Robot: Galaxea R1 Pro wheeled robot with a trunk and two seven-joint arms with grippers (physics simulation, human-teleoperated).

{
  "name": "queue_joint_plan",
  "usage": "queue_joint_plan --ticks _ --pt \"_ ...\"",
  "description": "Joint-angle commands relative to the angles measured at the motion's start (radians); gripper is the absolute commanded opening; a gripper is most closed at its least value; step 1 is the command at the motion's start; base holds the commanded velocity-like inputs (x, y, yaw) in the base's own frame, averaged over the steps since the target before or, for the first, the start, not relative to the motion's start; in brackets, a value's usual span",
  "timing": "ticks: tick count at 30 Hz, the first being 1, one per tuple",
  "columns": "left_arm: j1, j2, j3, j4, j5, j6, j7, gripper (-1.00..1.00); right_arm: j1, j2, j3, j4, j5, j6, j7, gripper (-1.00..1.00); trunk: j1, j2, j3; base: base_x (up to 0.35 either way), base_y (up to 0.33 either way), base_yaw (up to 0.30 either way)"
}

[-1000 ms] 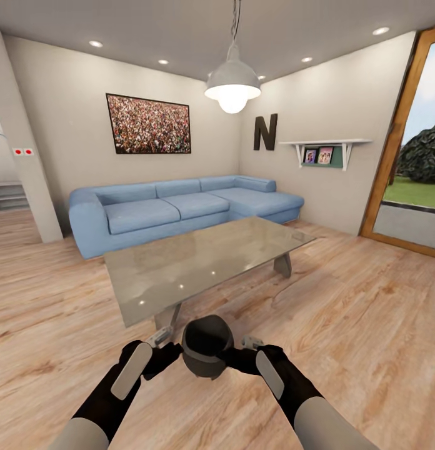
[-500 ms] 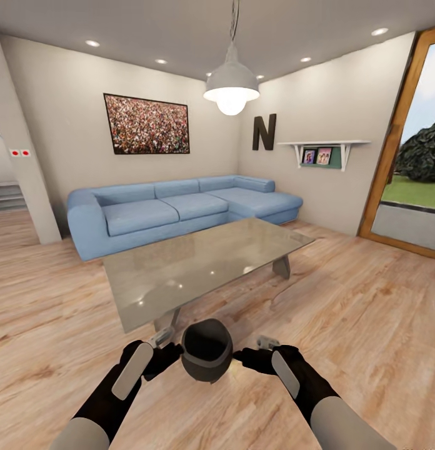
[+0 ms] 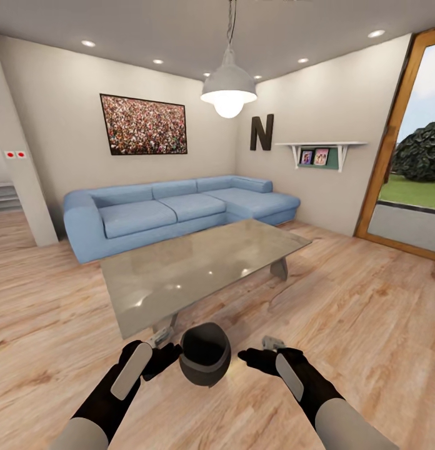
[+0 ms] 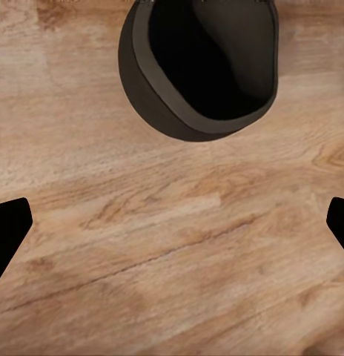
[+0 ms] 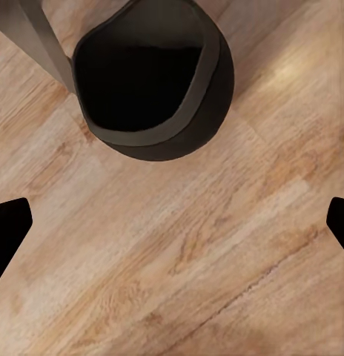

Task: Place each of the two pumpkins and all three candles from the living room inside a cabinet in the living room (use any cabinet), then make sure every cabinet is closed, and position the cauldron so it is next to a table in the living room.

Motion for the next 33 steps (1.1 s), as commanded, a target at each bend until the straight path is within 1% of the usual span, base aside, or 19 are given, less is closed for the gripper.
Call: queue_joint_plan --ticks 1,5,8,10,11,14,18,23,27,29,31,33 --pt "-0.001 0.000 -0.001 -0.001 0.010 0.000 0.010 1.00 0.000 0.000 0.001 -0.001 0.001 0.001 0.001 1.00 -0.004 0.007 0.002 0.000 0.000 -0.015" --pt "-0.001 -0.001 -0.001 -0.001 0.008 0.000 0.010 1.00 0.001 -0.001 0.002 0.006 0.000 -0.020 0.000 1.00 -0.019 0.035 0.015 0.000 0.000 -0.007" --pt "-0.001 -0.002 -0.001 -0.001 0.006 0.000 0.011 1.00 0.003 0.000 0.002 0.031 -0.001 -0.045 0.000 1.00 -0.031 0.056 0.023 0.000 0.000 -0.022" --pt "-0.001 -0.003 -0.001 -0.001 0.005 0.000 0.011 1.00 0.004 0.001 0.002 0.051 -0.001 -0.067 0.002 1.00 -0.039 0.070 0.029 0.000 0.000 -0.100" --pt "-0.001 -0.004 -0.001 -0.003 0.004 0.000 0.011 1.00 0.005 0.000 0.002 0.089 -0.001 -0.104 0.004 1.00 -0.042 0.077 0.032 0.000 0.000 -0.236" --pt "-0.001 -0.005 -0.001 -0.002 0.004 0.000 0.011 1.00 0.005 0.000 0.002 0.109 -0.002 -0.113 0.004 1.00 -0.054 0.098 0.041 0.000 0.000 -0.226" --pt "-0.001 -0.006 -0.003 -0.001 0.004 0.000 0.011 1.00 0.005 0.001 0.002 0.134 -0.001 -0.129 0.003 1.00 -0.069 0.126 0.053 0.000 0.000 -0.055" --pt "-0.001 -0.006 -0.003 -0.003 0.002 0.001 0.013 1.00 0.005 0.001 0.002 0.162 -0.002 -0.176 0.000 1.00 -0.088 0.161 0.069 0.000 0.000 -0.028" --pt "-0.001 -0.006 -0.004 -0.006 0.000 0.001 0.063 1.00 0.005 0.001 0.002 0.169 -0.003 -0.189 0.001 1.00 -0.104 0.189 0.081 0.000 0.000 -0.182" --pt "-0.001 -0.007 -0.005 -0.007 0.001 0.001 0.105 1.00 0.005 0.001 0.002 0.174 -0.003 -0.191 0.001 1.00 -0.111 0.203 0.086 0.000 0.000 -0.240" --pt "-0.001 -0.008 -0.005 -0.008 0.001 0.001 0.135 1.00 0.005 0.001 0.001 0.179 -0.004 -0.192 0.001 1.00 -0.119 0.217 0.091 0.000 0.000 -0.252" --pt "-0.001 -0.009 -0.006 -0.008 0.000 0.001 0.146 1.00 0.005 0.001 0.001 0.180 -0.004 -0.192 0.001 1.00 -0.127 0.231 0.097 0.000 0.000 -0.259"
